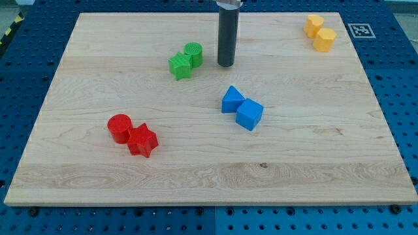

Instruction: Push the green circle closer to the green star

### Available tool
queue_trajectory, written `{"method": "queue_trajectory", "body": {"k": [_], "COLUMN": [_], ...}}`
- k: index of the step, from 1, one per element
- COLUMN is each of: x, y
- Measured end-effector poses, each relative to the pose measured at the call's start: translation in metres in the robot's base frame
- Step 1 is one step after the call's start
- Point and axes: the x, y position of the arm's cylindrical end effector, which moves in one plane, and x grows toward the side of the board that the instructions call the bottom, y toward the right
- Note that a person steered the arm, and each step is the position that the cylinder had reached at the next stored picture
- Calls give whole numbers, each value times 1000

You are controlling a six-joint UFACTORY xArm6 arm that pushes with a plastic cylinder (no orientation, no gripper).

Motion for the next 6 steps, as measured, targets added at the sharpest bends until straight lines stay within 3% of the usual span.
{"method": "queue_trajectory", "body": {"k": [2,6], "x": [-27,-30], "y": [0,-25]}}
